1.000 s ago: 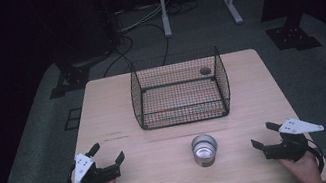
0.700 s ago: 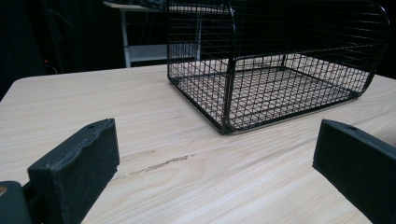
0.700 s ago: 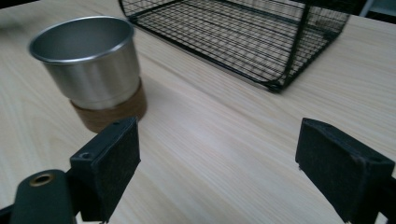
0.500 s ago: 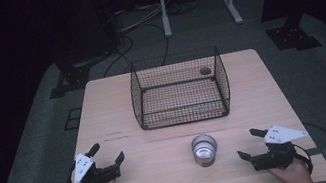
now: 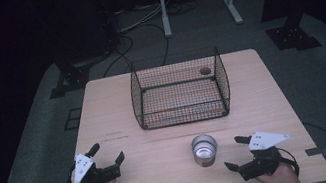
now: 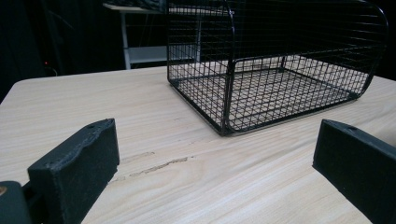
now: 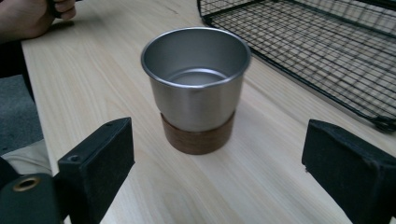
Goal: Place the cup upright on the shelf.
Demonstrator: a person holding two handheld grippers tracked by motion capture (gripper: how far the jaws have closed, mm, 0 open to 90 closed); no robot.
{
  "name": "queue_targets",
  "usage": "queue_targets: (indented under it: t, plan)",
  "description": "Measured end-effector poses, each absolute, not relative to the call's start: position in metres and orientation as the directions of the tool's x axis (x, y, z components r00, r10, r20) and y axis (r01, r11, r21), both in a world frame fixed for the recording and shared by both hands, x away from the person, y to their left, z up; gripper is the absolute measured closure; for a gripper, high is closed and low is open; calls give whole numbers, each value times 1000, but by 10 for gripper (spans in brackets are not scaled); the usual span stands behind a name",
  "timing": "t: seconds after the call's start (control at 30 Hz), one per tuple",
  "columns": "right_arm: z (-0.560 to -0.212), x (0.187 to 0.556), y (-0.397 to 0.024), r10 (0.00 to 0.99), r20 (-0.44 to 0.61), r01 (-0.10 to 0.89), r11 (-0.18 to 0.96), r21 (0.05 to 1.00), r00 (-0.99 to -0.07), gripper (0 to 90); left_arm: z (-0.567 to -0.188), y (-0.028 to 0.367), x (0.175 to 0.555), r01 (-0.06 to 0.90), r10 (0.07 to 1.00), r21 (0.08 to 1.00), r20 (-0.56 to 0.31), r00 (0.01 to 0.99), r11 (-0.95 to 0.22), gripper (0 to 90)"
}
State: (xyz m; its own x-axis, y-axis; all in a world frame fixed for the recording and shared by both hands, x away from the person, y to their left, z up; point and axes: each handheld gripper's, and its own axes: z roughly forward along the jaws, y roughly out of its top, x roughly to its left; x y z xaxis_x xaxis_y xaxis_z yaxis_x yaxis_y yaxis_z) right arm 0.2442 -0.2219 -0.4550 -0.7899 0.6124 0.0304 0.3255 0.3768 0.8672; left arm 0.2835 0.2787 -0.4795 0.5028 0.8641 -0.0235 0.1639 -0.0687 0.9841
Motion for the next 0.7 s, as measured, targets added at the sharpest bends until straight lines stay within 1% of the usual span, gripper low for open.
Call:
queue_targets:
  t: [0.2, 0.37, 0.7]
  plan:
    - [-458, 248, -204, 579, 37, 326, 404, 855, -815, 72, -480, 279, 284, 163, 865, 985, -28, 502, -63, 0]
    - [-459, 253, -192, 569, 49, 334, 409, 849, -821, 42, -479, 279, 283, 163, 864, 984, -26, 503, -66, 0]
    - [-460, 269, -178, 580, 54, 354, 419, 836, -813, 25, -480, 278, 284, 163, 863, 985, -31, 505, -60, 0]
